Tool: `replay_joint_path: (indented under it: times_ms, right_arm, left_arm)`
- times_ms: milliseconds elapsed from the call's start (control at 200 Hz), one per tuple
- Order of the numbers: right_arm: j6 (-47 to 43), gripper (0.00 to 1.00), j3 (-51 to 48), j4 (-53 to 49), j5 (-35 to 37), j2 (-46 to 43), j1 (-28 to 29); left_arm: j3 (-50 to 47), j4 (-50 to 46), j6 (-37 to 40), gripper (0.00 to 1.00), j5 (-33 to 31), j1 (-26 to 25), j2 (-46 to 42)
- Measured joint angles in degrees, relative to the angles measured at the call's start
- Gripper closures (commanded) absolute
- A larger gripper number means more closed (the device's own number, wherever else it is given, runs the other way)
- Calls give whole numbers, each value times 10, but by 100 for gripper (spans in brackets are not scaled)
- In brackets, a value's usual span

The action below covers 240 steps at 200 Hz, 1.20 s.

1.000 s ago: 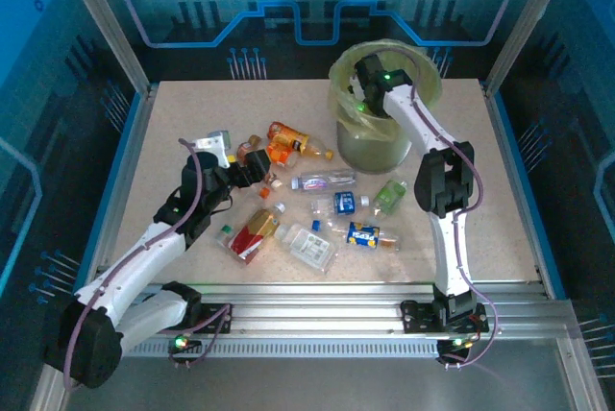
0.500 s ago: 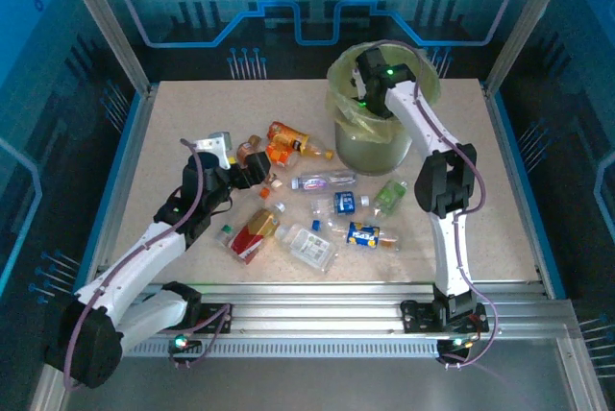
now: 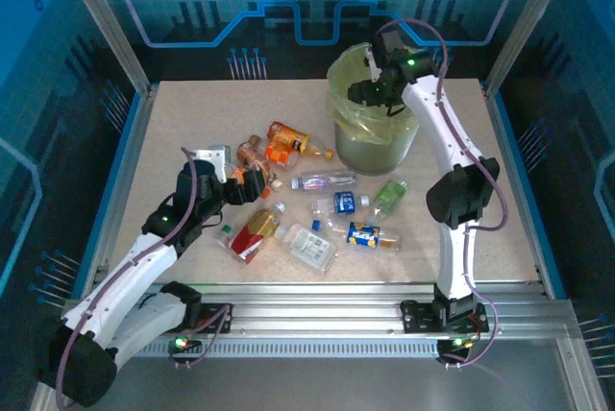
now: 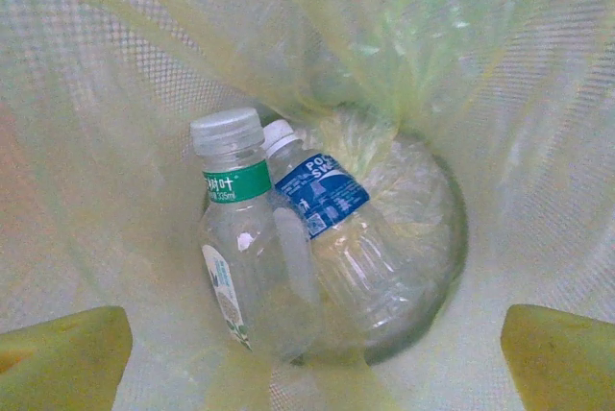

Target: Put the plastic bottles in the bin

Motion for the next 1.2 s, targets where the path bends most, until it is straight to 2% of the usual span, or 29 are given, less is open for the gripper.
replay_joint_path:
  times_ms: [230, 465, 800, 1031, 1201]
  right_arm:
    - [3, 0, -5, 0, 29, -54, 0]
    - [11, 0, -52, 11, 54, -130, 1]
    - [31, 0, -210, 62, 95, -282, 33]
    - [66, 0, -358, 105, 131, -398, 82]
    - [91, 0, -466, 119, 168, -481, 176]
  left_arm:
    - [30, -98, 12, 1, 31, 0, 4]
    - [33, -143, 22, 1, 57, -3, 18]
    - [88, -229, 48, 3, 59, -62, 92]
    - [106, -271, 54, 4, 28, -100, 139]
    - [106, -280, 54, 4, 3, -104, 144]
